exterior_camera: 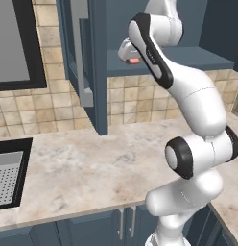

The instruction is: Pick up the bar soap and soap dispenser from the sink, and place them back in the cabinet, and close the cabinet doors.

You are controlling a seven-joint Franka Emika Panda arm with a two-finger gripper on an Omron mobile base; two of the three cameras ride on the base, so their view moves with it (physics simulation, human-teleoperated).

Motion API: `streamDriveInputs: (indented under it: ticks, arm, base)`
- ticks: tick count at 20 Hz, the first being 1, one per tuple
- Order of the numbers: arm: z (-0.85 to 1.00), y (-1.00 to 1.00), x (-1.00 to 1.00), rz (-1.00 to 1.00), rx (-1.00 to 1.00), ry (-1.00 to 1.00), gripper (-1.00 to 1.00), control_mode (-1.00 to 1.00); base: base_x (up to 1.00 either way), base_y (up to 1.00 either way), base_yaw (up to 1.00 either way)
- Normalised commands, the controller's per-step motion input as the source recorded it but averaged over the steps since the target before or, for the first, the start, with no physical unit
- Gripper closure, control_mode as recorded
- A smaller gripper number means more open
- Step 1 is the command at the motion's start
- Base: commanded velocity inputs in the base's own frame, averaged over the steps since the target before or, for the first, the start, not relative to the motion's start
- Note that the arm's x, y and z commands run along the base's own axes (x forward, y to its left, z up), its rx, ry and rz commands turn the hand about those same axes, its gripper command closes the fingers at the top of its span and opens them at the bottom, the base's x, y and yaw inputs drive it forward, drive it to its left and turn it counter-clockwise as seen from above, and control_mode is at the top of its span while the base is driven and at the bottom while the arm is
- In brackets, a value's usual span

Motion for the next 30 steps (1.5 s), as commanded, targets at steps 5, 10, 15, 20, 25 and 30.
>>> streamDriveInputs:
  ticks: [5, 10, 15, 20, 25, 30]
  arm:
    - [0.0, -0.29, -0.59, 0.0, 0.0, -0.03, -1.0, -1.0]
    - [0.0, -0.33, -0.5, 0.0, 0.0, -0.05, -1.0, -1.0]
    - [0.0, -0.25, -0.33, 0.0, 0.0, -0.01, -1.0, -1.0]
    - [0.0, -0.12, -0.23, 0.0, 0.0, 0.0, -1.0, -1.0]
    - [0.0, -0.01, -0.31, 0.0, 0.0, 0.0, -1.0, -1.0]
    - [0.04, 0.0, -0.45, -0.02, 0.0, 0.0, -1.0, -1.0]
  base:
    - [0.0, 0.0, 0.0]
    - [0.0, 0.0, 0.0]
    - [0.0, 0.0, 0.0]
    - [0.0, 0.0, 0.0]
    - [0.0, 0.0, 0.0]
    - [0.0, 0.0, 0.0]
